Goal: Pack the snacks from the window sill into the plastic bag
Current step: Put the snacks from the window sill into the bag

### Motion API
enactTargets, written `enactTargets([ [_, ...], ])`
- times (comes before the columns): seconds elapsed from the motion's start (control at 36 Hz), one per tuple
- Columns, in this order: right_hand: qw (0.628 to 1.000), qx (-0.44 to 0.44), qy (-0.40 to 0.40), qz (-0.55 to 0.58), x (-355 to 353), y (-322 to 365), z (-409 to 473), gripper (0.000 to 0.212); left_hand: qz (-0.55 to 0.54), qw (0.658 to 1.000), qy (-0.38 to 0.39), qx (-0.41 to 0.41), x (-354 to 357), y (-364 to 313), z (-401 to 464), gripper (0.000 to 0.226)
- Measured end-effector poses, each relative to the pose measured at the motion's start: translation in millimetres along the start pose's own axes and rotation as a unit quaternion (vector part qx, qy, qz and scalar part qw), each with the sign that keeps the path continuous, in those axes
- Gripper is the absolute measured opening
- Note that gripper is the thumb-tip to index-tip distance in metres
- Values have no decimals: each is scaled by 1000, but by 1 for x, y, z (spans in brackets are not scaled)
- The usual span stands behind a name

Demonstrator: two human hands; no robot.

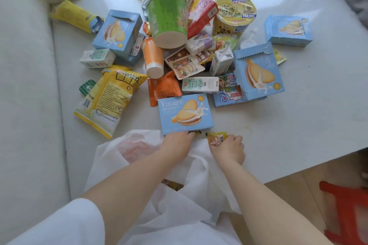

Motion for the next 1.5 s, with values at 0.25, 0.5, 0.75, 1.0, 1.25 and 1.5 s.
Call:
enactTargets([
  [0.25,999,-34,2,-17,7,4,15,36,3,999,-42,-33,15,5,-1,67],
  [0.5,993,-76,9,87,-1,-3,20,18,71,996,-52,-29,-4,-7,12,31],
  [0.75,991,-94,12,97,-4,-10,13,19,20,998,-49,45,15,2,-7,31],
  [1.0,988,-114,8,103,-7,-3,1,21,-14,998,-62,-6,12,0,-4,52],
  [1.25,988,-124,-10,90,-18,4,-9,21,17,998,-65,14,20,-3,-5,33],
  [1.5,987,-125,-22,98,-22,10,-17,17,-126,990,-18,-58,23,-1,-5,43],
])
Point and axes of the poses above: each hand's wrist, its own z-axis towards the middle knuckle, its own x-axis out of the palm, y = z × x, the point moved 4 cm from there along z, towards the middle knuckle, and after that the axes turned 10 degrees about -z, right-handed, at the moved point
